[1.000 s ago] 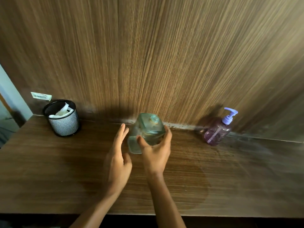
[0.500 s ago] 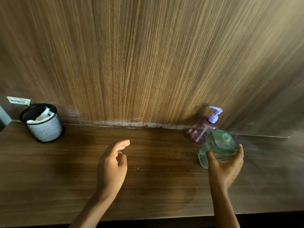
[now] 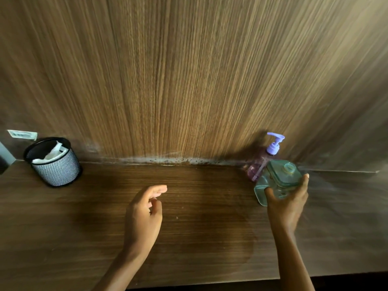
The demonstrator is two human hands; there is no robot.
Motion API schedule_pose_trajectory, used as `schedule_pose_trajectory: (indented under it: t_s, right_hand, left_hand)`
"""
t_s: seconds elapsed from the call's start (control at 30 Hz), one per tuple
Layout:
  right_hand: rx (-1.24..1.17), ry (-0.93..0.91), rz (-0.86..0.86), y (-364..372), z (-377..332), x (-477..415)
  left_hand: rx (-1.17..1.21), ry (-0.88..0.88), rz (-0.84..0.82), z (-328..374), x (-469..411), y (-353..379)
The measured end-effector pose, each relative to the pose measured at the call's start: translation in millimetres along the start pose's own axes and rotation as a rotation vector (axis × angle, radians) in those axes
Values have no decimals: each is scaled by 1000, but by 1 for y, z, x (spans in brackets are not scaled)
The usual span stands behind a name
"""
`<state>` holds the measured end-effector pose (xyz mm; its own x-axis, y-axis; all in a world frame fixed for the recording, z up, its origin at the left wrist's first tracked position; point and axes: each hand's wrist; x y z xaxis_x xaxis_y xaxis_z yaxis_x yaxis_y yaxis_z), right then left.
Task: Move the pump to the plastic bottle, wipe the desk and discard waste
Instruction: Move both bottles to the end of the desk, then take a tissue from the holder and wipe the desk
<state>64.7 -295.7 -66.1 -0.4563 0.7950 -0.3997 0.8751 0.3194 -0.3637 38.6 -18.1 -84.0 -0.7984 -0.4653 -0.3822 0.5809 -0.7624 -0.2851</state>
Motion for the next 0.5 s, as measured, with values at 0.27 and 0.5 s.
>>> schedule_pose_trajectory:
  t_s: [0.27,0.5]
  right_hand:
    - [207,-92,147,-1,-21,19]
    - [185,-562,-136,34,-78,126]
  left_hand:
    - [5,-63,-22,5,-4,-7]
    - [11,-109,37,-1,-23,-31]
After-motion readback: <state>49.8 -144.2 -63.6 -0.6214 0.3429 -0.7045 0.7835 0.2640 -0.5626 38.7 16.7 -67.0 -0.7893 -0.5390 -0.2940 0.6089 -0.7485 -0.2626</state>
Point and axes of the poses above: each hand's wrist, its own x-axis away from the middle knuckle, its own y-axis out of the palm, z = x × y, and after that the axes turned 15 degrees about z, right-handed
